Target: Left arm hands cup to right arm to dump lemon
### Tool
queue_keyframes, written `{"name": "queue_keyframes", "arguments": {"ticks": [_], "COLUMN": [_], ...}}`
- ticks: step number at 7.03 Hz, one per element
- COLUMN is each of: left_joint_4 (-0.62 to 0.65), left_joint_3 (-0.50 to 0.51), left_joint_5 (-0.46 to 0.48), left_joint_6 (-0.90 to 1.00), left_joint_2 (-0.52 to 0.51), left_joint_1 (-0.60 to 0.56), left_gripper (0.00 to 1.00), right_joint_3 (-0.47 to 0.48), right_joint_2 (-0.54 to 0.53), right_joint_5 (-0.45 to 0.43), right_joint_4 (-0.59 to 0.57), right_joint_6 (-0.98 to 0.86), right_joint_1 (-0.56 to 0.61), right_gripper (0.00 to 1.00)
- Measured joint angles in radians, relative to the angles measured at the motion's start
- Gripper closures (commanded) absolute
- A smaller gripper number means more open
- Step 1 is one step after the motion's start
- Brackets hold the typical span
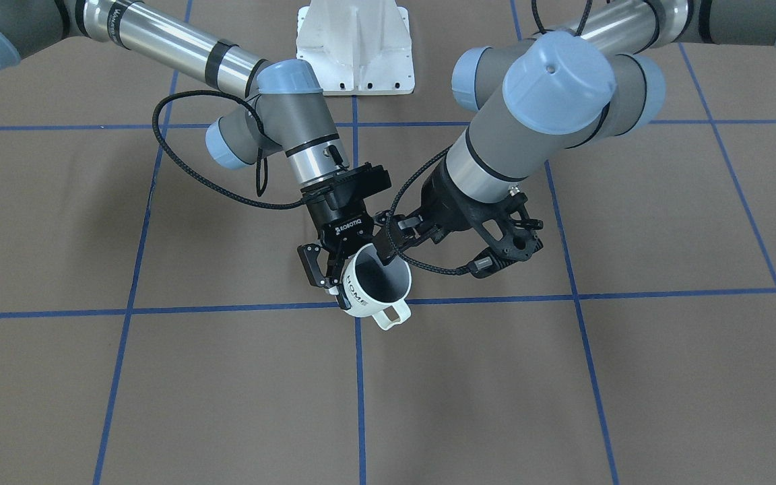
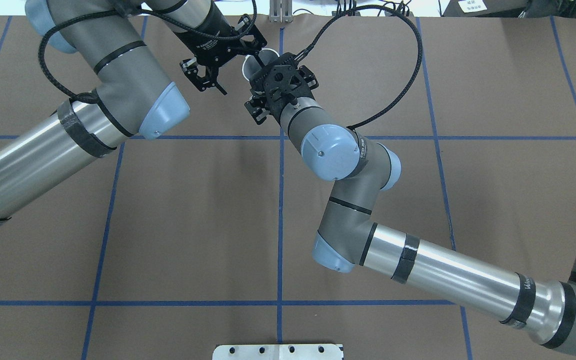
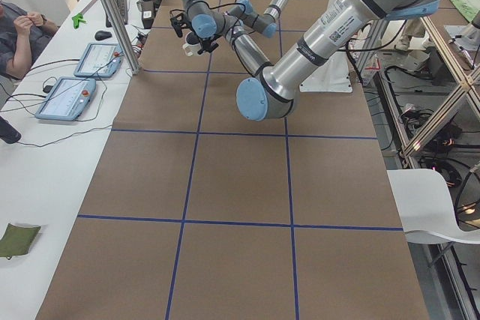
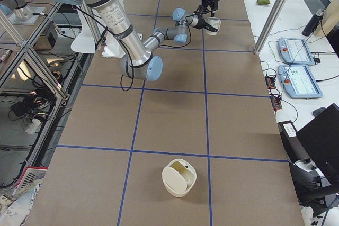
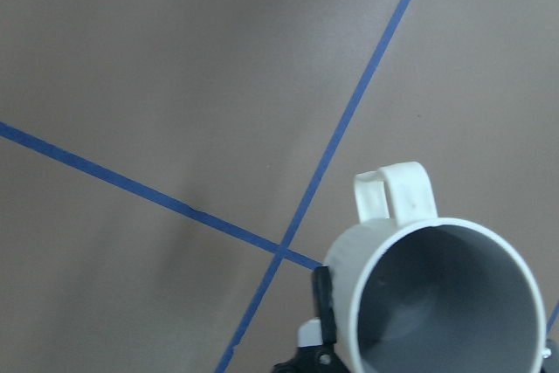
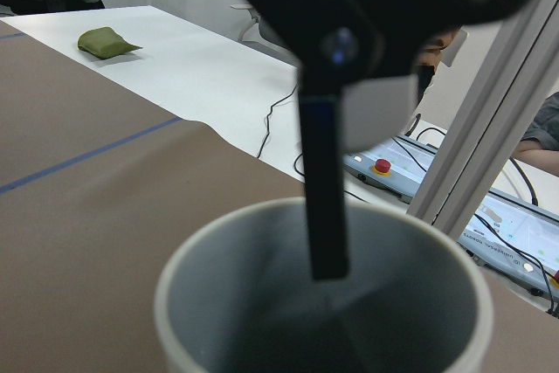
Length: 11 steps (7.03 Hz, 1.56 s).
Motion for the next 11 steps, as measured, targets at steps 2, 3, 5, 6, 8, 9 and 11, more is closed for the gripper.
{"name": "queue_keyframes", "arguments": {"ticks": [2, 3, 5, 6, 8, 9, 11], "left_joint_4": [-0.022, -0.041, -0.062, -0.064, -0.066, -0.066, -0.067], "left_joint_3": [0.026, 0.041, 0.063, 0.066, 0.067, 0.066, 0.063], "left_joint_5": [0.004, 0.004, 0.003, 0.003, 0.002, 0.001, -0.001], "left_joint_6": [-0.003, -0.002, -0.001, 0.0, 0.002, 0.012, 0.028], "left_joint_2": [-0.001, -0.002, -0.002, -0.002, -0.006, -0.008, -0.01], "left_joint_1": [0.001, 0.001, 0.002, 0.002, 0.002, 0.002, 0.002], "left_gripper": [0.59, 0.61, 0.62, 0.81, 1.0, 1.0, 1.0], "right_joint_3": [0.003, 0.004, 0.005, 0.005, 0.005, 0.005, 0.005], "right_joint_2": [-0.002, -0.003, -0.005, -0.006, -0.007, -0.007, -0.011], "right_joint_5": [-0.03, -0.034, -0.036, -0.037, -0.036, -0.037, -0.037], "right_joint_4": [0.004, 0.006, 0.007, 0.007, 0.006, 0.006, 0.007], "right_joint_6": [0.0, 0.0, 0.0, 0.0, 0.0, -0.001, -0.003], "right_joint_1": [-0.013, -0.014, -0.015, -0.015, -0.015, -0.015, -0.015], "right_gripper": [0.68, 0.68, 0.68, 0.66, 0.16, 0.01, 0.01]}}
